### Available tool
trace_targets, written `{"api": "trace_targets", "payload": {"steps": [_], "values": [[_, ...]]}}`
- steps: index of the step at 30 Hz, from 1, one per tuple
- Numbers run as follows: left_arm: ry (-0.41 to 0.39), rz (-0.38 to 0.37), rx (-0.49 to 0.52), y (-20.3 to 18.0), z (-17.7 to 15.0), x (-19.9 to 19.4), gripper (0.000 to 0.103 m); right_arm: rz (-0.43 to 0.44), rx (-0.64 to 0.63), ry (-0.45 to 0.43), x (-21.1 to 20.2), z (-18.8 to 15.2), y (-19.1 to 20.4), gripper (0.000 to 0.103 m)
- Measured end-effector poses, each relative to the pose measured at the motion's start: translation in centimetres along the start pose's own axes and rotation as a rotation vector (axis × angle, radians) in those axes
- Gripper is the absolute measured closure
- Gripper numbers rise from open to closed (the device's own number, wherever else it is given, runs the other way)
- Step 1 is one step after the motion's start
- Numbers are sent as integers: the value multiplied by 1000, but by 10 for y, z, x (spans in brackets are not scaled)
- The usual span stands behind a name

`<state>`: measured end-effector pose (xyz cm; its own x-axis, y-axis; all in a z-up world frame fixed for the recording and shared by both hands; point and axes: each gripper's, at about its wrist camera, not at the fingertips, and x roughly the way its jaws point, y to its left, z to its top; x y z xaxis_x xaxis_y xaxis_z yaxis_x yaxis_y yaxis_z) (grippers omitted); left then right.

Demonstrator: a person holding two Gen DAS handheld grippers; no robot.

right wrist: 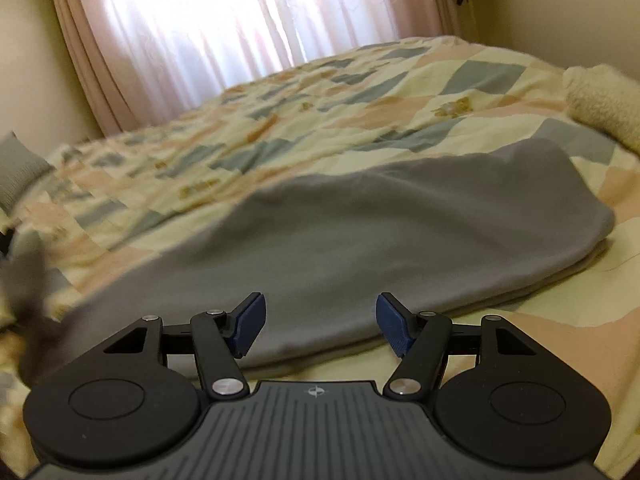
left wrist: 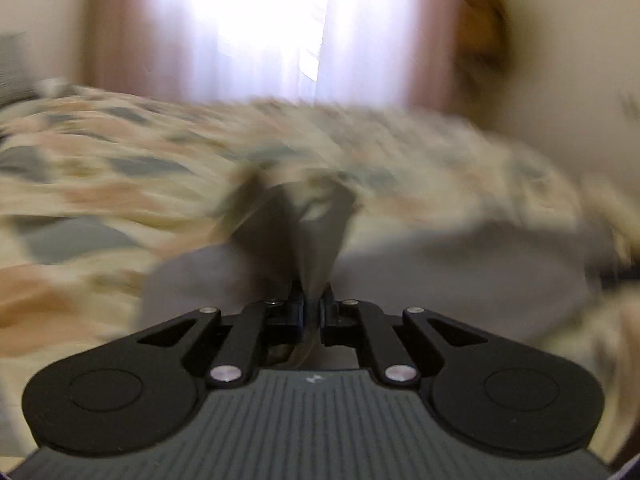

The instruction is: Fold clothes

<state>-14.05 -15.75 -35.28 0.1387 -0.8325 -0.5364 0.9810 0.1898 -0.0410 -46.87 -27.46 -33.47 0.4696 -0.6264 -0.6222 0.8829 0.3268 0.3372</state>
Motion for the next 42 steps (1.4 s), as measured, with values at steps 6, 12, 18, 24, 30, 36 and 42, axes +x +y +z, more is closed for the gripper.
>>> {"api": "trace_targets", "payload": {"steps": [6,12,18,24,30,36,42], "values": [[36,26,129,-23,-27,16,89,361,254,128,26,13,-5,51],[-17,9,215,-27,-25,7,86,575,408,375,90,13,41,51],[-26,-3,219,-28,-30,1,91,570,450,523,142,8,85,57],[-15,-14,188,-26,-32,-6,89,536,415,545,168,5,109,94],[-16,-77,94,-15,-15,-40,89,529,224,380,137,22,104,97],[-3,-107,90,-17,23,-34,89,386,84,158,69,70,27,97],[89,-199,149,-68,38,23,89,172,123,58,29,96,-89,97]]}}
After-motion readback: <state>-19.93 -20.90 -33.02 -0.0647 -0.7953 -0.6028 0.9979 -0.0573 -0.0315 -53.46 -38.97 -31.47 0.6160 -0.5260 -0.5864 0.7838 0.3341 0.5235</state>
